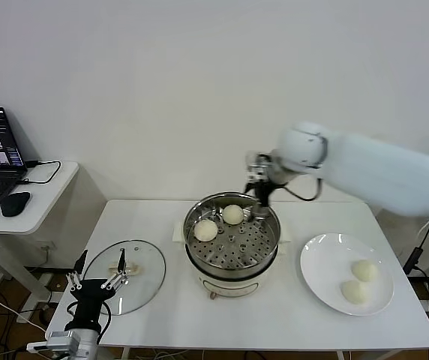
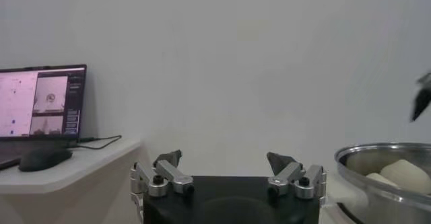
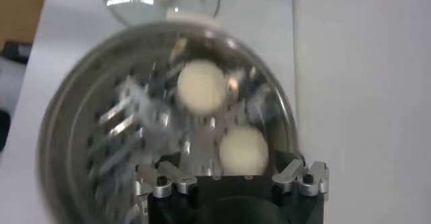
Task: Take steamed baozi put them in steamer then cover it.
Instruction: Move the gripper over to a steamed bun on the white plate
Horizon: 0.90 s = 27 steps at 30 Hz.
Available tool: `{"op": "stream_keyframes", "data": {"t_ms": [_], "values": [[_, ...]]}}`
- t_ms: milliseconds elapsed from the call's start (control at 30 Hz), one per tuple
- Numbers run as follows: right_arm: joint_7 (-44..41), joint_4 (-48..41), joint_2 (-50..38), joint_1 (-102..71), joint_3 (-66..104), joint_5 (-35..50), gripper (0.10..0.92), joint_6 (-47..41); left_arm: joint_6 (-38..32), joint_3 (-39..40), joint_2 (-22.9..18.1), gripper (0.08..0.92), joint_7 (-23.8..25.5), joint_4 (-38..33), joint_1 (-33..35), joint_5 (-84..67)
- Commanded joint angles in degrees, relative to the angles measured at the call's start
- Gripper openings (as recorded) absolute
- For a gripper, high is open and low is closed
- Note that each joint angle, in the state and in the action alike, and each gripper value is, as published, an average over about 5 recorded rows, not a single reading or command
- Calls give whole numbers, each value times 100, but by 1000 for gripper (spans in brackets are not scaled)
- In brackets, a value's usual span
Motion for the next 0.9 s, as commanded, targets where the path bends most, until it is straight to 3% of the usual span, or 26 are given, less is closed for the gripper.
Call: {"op": "stream_keyframes", "data": {"t_ms": [33, 167, 400, 900], "values": [[-672, 879, -2114, -71, -19, -1004, 823, 881, -5, 7, 16, 823, 5, 37, -2, 0], [-721, 976, -2821, -1138, 658, -1607, 823, 1184, -6, 8, 37, 823, 9, 64, 16, 9], [-720, 771, -3505, -4354, 3339, -2612, 823, 1681, -7, 22, 16, 823, 10, 129, 43, 44], [-166, -174, -2221, -5848, 4083, -3243, 822, 1688, 0, -70, -68, 823, 7, 111, 143, 114]]}}
